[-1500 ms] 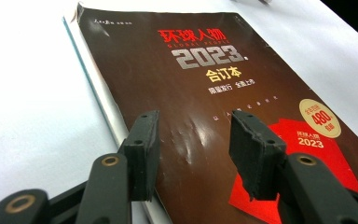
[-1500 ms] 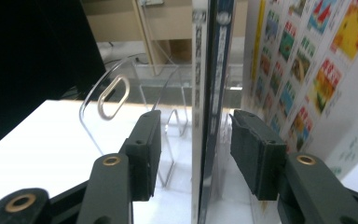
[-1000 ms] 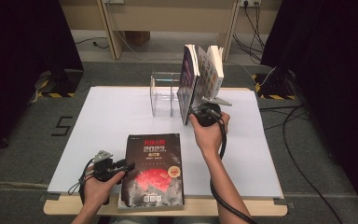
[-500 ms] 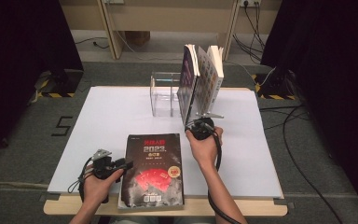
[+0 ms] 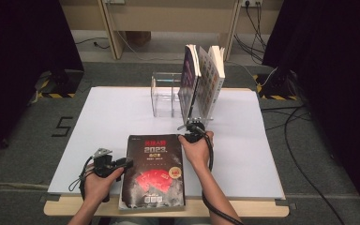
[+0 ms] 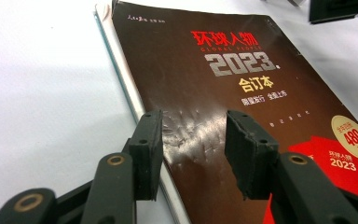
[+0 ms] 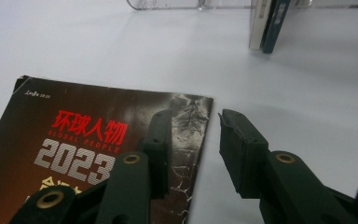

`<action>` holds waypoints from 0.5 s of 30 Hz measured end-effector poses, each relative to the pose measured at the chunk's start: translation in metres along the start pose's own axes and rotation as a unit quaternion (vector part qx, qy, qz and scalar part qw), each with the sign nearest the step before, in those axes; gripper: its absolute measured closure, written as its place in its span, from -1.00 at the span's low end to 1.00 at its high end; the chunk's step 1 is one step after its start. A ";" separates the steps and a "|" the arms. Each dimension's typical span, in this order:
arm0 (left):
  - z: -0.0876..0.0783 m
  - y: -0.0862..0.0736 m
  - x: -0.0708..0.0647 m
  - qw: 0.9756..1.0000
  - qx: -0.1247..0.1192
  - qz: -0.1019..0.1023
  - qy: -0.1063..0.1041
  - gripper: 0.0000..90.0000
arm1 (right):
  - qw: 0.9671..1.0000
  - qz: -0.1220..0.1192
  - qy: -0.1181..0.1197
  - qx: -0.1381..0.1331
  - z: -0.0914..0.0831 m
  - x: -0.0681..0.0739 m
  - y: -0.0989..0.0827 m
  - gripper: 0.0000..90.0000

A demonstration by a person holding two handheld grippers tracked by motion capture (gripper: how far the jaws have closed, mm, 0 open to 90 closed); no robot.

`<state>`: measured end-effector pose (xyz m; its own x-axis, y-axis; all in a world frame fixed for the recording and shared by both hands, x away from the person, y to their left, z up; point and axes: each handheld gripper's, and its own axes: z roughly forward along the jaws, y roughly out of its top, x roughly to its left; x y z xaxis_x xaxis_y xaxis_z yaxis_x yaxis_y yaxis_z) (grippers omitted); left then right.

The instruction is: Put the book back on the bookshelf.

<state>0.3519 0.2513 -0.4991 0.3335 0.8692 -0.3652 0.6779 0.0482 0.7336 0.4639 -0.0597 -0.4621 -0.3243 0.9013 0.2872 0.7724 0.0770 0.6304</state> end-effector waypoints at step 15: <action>0.001 0.003 0.000 1.000 0.012 0.008 0.013 0.40 | 1.000 0.001 0.004 0.021 0.025 -0.001 0.006 0.41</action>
<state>0.3542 0.2514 -0.4978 0.3278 0.8824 -0.3376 0.6886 0.0215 0.7248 0.4823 -0.0495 -0.4772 -0.3279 0.8977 0.2942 0.7953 0.0943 0.5988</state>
